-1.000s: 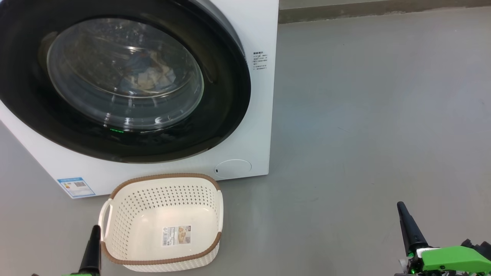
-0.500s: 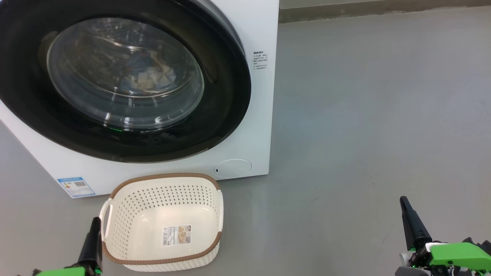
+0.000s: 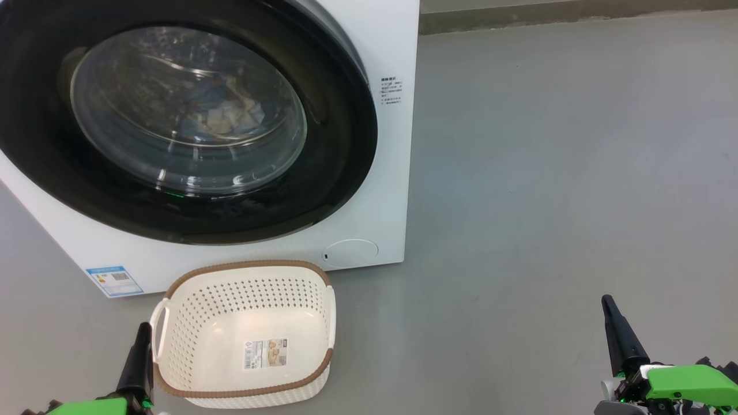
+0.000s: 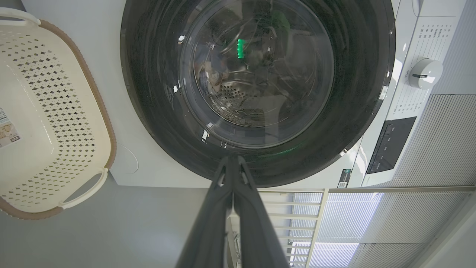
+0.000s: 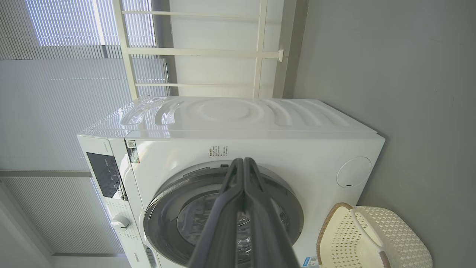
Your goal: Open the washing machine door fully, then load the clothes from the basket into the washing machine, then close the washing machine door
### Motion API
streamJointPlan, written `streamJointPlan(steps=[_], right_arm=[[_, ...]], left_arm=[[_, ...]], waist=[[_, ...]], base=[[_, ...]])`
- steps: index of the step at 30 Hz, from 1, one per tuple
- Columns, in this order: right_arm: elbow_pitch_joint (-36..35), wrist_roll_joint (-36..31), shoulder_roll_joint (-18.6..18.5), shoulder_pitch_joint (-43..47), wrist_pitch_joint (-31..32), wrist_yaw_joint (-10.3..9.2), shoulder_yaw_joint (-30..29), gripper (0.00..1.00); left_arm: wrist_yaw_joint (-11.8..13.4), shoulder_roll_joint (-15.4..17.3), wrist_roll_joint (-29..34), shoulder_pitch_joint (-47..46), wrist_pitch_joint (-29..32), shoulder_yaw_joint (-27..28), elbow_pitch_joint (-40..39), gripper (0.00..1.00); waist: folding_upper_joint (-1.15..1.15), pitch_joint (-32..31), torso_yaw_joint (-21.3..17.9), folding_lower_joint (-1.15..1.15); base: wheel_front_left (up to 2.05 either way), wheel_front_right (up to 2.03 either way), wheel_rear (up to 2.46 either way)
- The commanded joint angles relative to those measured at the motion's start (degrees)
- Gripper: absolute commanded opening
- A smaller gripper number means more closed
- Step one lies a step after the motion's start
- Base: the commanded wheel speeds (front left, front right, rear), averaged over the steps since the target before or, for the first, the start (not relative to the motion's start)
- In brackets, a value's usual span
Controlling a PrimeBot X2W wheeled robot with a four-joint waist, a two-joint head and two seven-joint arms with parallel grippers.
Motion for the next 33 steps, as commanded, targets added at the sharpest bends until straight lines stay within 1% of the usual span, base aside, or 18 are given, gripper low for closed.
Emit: streamJointPlan(steps=[1, 33], right_arm=[[-1.4, 0.4, -0.2, -2.2, 0.3, -0.08, 0.9, 0.0], [-1.4, 0.1, 0.0, -2.2, 0.6, -0.08, 0.6, 0.0]], left_arm=[[-0.6, 1.3, -0.1, -2.3, 0.2, 2.0, -1.0, 0.0], [-0.6, 1.2, 0.1, -2.3, 0.3, 2.2, -1.0, 0.0]], waist=[[0.0, 0.0, 0.0, 0.0], [0.0, 0.0, 0.0, 0.0]], base=[[0.0, 0.0, 0.0], [0.0, 0.0, 0.0]])
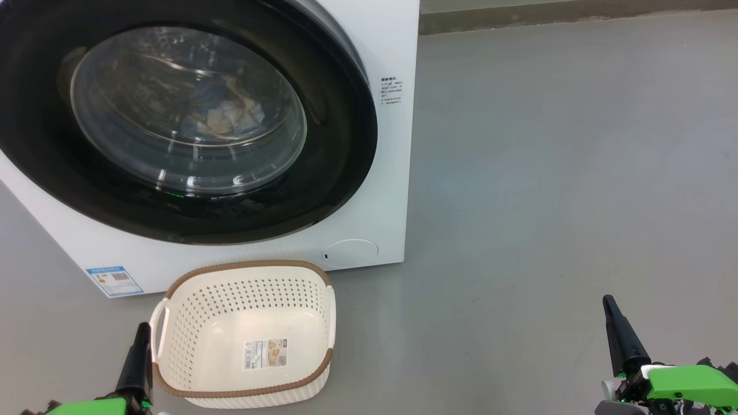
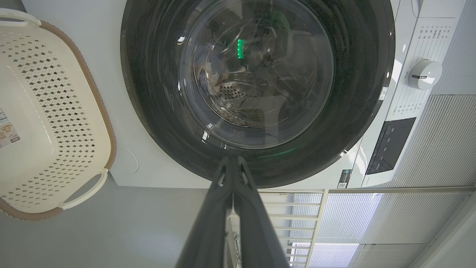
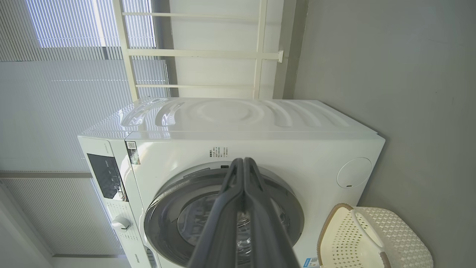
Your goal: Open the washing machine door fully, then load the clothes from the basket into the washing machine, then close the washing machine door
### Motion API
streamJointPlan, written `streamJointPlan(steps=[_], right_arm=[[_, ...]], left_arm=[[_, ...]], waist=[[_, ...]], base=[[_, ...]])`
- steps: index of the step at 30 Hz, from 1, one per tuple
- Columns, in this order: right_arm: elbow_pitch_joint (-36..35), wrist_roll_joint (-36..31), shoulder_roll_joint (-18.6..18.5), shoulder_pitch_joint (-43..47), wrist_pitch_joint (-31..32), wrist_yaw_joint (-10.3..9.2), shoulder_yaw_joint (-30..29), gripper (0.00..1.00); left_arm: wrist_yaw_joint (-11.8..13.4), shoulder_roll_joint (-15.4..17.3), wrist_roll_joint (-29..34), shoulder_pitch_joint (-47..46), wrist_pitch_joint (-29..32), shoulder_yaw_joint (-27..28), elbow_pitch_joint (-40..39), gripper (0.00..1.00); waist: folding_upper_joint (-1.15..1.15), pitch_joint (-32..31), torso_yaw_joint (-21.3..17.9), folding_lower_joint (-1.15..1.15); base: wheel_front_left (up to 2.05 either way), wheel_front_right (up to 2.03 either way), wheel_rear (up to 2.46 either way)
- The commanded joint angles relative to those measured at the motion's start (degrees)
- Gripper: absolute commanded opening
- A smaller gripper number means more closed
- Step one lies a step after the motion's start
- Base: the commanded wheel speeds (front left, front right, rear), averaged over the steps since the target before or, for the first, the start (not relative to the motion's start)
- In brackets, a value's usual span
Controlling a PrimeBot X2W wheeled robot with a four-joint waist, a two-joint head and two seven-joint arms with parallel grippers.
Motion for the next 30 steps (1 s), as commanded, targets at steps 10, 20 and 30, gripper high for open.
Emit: streamJointPlan(steps=[10, 20, 30], right_arm=[[-1.4, 0.1, -0.1, -2.3, 0.6, -0.08, 0.8, 0.0], [-1.4, 0.0, 0.0, -2.3, 0.6, -0.08, 0.7, 0.0], [-1.4, -0.1, 0.0, -2.3, 0.7, -0.08, 0.7, 0.0]], left_arm=[[-0.6, 1.1, 0.1, -2.3, 0.3, 2.0, -1.0, 0.0], [-0.6, 1.1, 0.1, -2.3, 0.3, 2.1, -1.0, 0.0], [-0.6, 1.1, 0.1, -2.3, 0.3, 2.1, -1.0, 0.0]], waist=[[0.0, 0.0, 0.0, 0.0], [0.0, 0.0, 0.0, 0.0], [0.0, 0.0, 0.0, 0.0]], base=[[0.0, 0.0, 0.0], [0.0, 0.0, 0.0], [0.0, 0.0, 0.0]])
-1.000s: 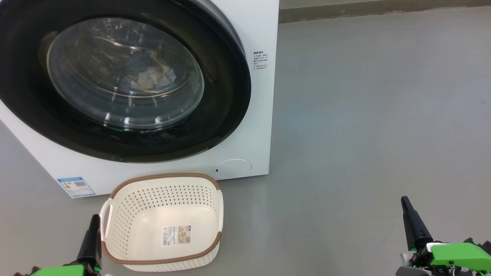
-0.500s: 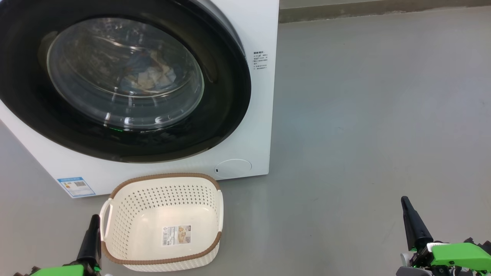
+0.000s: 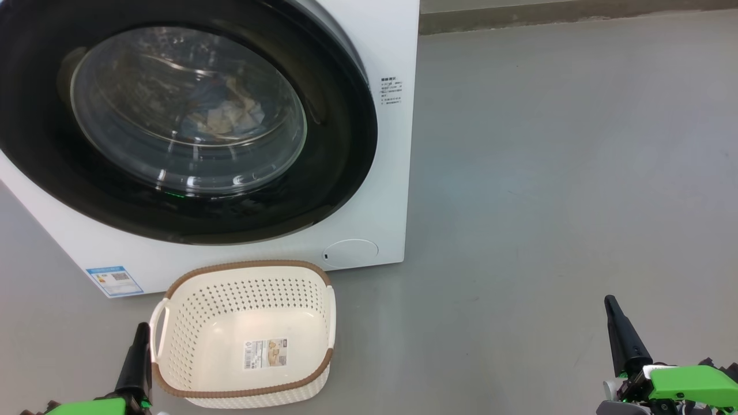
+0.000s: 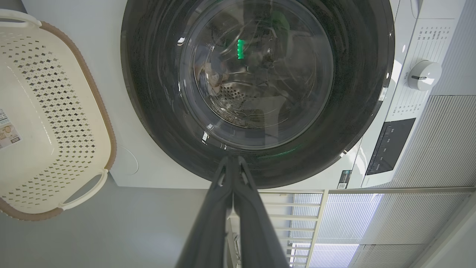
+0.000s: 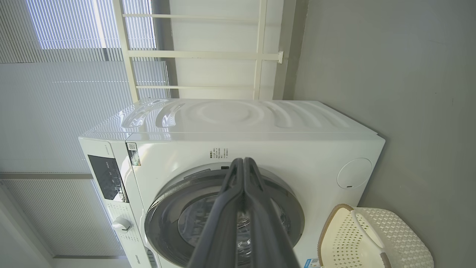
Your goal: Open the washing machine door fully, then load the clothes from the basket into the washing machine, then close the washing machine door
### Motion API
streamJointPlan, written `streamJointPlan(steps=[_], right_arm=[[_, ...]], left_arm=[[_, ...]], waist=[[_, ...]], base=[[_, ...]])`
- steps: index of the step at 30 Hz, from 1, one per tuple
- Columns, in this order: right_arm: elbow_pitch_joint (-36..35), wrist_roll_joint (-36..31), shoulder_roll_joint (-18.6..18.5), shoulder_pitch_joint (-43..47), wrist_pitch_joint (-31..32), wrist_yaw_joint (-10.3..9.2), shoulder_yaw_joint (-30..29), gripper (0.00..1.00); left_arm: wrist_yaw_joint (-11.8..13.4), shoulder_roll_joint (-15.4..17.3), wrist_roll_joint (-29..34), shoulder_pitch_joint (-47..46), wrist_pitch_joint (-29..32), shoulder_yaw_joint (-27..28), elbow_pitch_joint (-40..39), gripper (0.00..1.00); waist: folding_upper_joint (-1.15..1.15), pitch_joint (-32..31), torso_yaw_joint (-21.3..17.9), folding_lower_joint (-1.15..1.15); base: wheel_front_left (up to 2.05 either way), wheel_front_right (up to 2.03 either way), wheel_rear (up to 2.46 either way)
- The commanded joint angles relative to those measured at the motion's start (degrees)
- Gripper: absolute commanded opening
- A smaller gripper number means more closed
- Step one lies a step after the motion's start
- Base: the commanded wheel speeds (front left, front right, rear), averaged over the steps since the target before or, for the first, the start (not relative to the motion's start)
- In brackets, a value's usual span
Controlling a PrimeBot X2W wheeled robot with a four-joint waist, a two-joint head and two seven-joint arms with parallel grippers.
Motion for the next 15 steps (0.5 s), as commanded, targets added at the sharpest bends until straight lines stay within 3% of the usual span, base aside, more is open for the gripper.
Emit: streamJointPlan(steps=[1, 15], right_arm=[[-1.4, 0.0, -0.2, -2.3, 0.3, -0.08, 1.3, 0.0], [-1.4, -0.1, -0.1, -2.3, 0.3, -0.08, 1.2, 0.0]], left_arm=[[-0.6, 1.1, 0.1, -2.3, 0.3, 2.0, -1.0, 0.0], [-0.6, 1.1, 0.2, -2.3, 0.4, 2.0, -1.0, 0.0]], waist=[[0.0, 0.0, 0.0, 0.0], [0.0, 0.0, 0.0, 0.0]], base=[[0.0, 0.0, 0.0], [0.0, 0.0, 0.0]])
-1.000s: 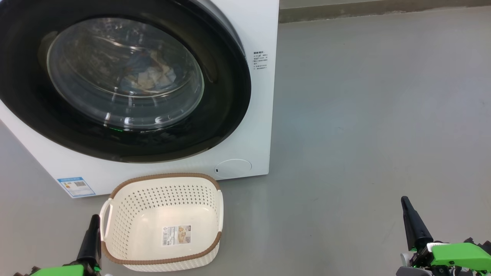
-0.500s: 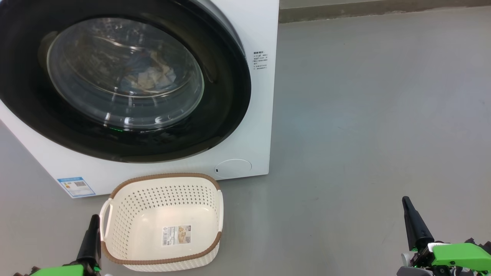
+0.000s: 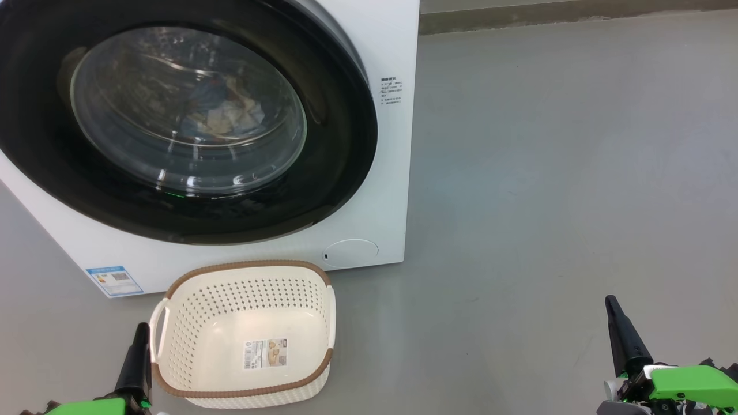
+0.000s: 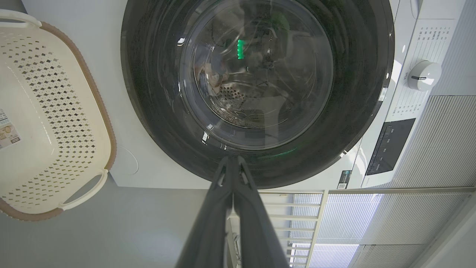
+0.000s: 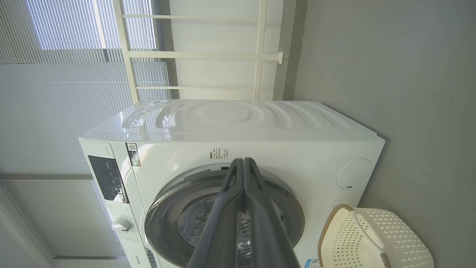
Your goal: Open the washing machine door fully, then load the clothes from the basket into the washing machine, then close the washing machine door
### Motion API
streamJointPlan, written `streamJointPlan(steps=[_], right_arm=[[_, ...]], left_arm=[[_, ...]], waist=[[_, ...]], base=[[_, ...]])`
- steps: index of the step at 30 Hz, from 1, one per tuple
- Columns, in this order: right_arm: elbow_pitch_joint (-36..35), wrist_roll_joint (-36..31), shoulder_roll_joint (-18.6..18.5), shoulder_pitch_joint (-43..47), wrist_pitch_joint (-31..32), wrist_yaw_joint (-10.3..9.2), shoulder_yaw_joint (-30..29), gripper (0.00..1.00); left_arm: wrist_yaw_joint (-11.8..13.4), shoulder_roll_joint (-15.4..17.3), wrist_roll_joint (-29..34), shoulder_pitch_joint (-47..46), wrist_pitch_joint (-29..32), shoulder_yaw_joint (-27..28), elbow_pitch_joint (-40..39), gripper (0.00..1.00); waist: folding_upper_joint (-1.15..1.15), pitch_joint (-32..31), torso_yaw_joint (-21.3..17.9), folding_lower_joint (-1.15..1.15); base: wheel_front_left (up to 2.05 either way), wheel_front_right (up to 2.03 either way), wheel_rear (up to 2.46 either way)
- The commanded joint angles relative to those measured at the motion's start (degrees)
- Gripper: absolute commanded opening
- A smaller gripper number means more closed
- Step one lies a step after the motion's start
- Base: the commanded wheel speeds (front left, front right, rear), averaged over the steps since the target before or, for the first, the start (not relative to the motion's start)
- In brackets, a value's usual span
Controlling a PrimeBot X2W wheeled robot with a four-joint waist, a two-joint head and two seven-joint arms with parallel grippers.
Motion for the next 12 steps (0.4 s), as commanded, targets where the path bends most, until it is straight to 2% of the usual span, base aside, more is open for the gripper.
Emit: streamJointPlan(steps=[1, 12], right_arm=[[-1.4, 0.0, -0.1, -2.3, 0.3, -0.08, 1.4, 0.0], [-1.4, -0.1, -0.1, -2.3, 0.4, -0.08, 1.3, 0.0]], left_arm=[[-0.6, 1.1, 0.2, -2.3, 0.4, 2.0, -1.0, 0.0], [-0.6, 1.1, 0.2, -2.3, 0.4, 2.0, -1.0, 0.0]], waist=[[0.0, 0.0, 0.0, 0.0], [0.0, 0.0, 0.0, 0.0]], base=[[0.0, 0.0, 0.0], [0.0, 0.0, 0.0]])
